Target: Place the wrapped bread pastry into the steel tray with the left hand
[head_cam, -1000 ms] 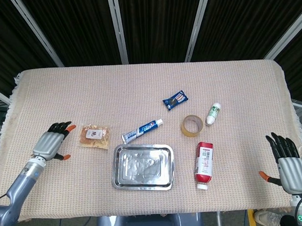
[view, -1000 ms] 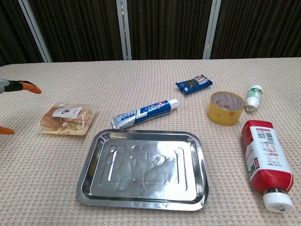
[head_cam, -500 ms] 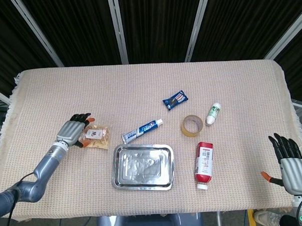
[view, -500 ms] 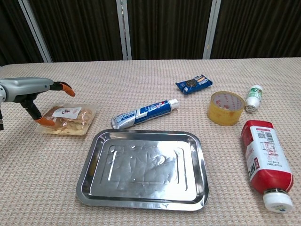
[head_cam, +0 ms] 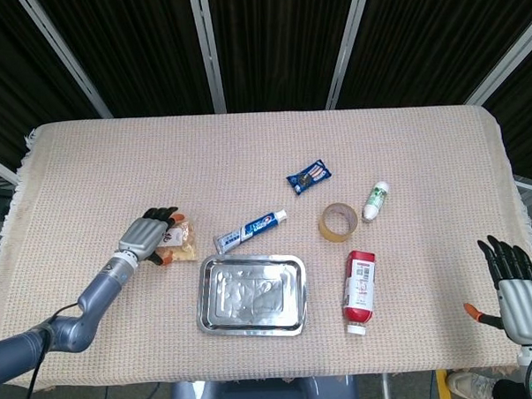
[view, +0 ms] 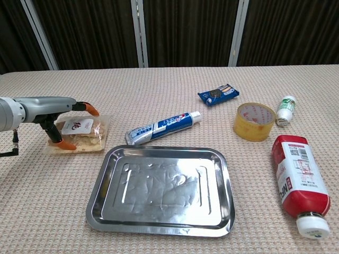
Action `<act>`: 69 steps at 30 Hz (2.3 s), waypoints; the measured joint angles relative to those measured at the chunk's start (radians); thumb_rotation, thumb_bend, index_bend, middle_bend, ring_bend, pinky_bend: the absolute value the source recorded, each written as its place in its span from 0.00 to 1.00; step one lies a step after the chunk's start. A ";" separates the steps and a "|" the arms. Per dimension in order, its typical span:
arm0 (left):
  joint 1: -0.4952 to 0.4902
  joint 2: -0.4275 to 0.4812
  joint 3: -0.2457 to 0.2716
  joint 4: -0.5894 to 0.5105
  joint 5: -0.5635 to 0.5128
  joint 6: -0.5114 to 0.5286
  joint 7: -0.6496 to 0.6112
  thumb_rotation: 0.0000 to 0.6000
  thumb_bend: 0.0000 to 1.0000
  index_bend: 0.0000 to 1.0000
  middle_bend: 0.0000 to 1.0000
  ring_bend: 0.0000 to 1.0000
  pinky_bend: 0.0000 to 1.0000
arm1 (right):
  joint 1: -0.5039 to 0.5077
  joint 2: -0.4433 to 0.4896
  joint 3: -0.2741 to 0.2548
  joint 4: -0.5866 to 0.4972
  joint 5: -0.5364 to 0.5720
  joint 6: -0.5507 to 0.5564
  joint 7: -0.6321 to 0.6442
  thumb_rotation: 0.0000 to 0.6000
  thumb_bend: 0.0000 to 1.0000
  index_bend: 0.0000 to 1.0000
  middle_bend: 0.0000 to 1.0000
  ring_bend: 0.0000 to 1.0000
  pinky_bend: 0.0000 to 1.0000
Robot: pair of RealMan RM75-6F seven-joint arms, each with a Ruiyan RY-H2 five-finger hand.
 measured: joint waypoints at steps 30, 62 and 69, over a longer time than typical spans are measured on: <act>0.045 -0.120 0.010 0.085 0.145 0.250 -0.163 1.00 0.41 0.56 0.29 0.32 0.47 | 0.003 -0.002 0.001 0.003 0.003 -0.011 0.001 1.00 0.00 0.00 0.00 0.00 0.00; -0.030 -0.086 0.044 -0.318 0.472 0.275 -0.341 0.84 0.00 0.00 0.00 0.00 0.00 | 0.000 0.009 0.000 -0.015 -0.009 0.001 -0.010 1.00 0.00 0.00 0.00 0.00 0.00; 0.009 -0.038 0.045 -0.340 0.469 0.357 -0.286 0.84 0.04 0.00 0.00 0.00 0.00 | -0.001 0.007 0.000 -0.005 -0.009 0.001 0.000 1.00 0.00 0.00 0.00 0.00 0.00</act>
